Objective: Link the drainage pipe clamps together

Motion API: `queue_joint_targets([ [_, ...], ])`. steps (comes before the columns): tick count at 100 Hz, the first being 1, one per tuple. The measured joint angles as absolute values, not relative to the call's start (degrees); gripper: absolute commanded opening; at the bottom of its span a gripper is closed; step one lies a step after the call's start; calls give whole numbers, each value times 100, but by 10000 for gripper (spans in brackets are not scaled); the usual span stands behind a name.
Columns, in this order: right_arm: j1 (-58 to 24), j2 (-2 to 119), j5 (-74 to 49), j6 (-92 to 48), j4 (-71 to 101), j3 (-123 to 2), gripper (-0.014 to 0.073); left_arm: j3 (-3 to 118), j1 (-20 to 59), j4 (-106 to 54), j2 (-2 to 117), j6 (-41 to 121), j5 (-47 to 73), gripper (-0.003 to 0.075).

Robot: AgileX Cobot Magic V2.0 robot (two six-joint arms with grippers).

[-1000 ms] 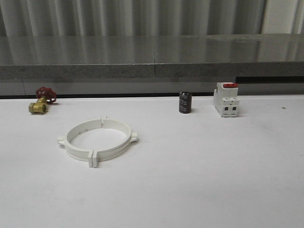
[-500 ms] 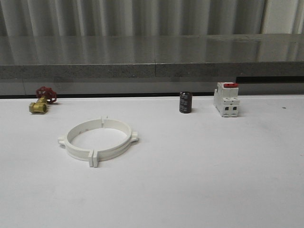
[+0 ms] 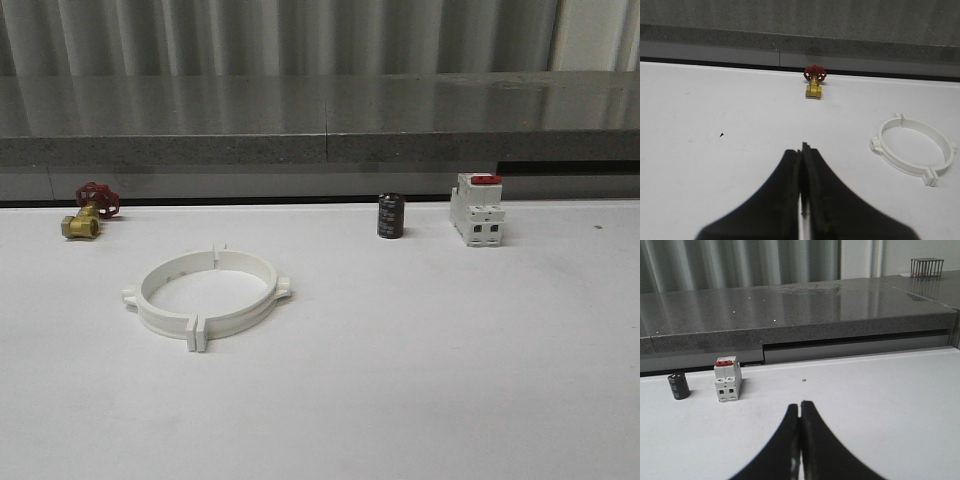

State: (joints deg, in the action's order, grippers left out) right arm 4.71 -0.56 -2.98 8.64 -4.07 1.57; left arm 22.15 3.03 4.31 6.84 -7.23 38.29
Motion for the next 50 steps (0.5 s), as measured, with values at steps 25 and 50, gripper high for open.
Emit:
queue_joint_targets([
  [25,471,-56,-298,864,-407,157,-65,1969,303,597,684,-286,3285,-21],
  [50,471,-56,-298,864,-407,157,-65,750,421,303,443,141,1627,-21],
])
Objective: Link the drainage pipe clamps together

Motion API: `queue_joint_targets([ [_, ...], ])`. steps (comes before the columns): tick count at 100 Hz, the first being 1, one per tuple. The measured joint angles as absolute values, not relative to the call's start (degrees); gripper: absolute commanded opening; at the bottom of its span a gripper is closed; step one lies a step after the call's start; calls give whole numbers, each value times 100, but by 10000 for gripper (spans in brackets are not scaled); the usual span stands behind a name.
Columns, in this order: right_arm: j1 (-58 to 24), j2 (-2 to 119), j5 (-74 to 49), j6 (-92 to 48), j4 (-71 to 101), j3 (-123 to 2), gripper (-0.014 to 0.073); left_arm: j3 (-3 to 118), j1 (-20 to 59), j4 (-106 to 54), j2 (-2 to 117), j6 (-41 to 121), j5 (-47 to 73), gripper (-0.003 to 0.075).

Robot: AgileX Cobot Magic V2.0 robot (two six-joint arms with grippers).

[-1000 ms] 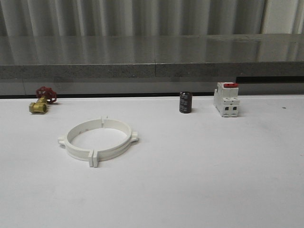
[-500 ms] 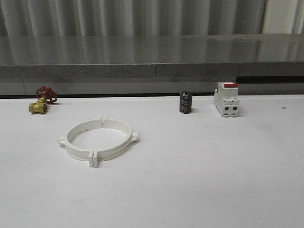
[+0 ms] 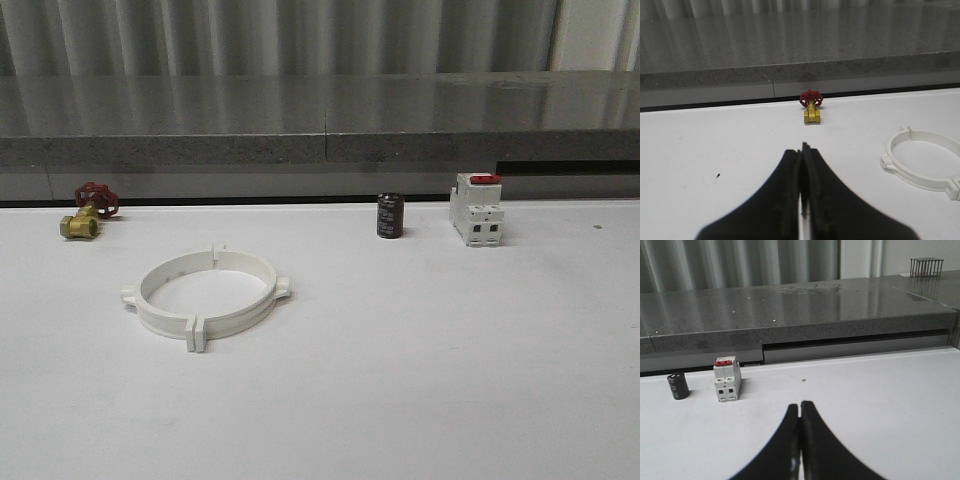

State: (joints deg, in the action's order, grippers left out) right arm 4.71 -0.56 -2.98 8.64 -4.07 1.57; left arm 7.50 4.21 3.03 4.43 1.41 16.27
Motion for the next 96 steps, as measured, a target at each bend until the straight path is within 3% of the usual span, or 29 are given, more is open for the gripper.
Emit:
queue_joint_targets([
  [15,471,-56,-310,864,-407,157,-65,-5,421,263,-8,143,1070,-21],
  [96,471,-69,-325,864,-407,157,-65,-6,421,197,-25,0,1056,-21],
])
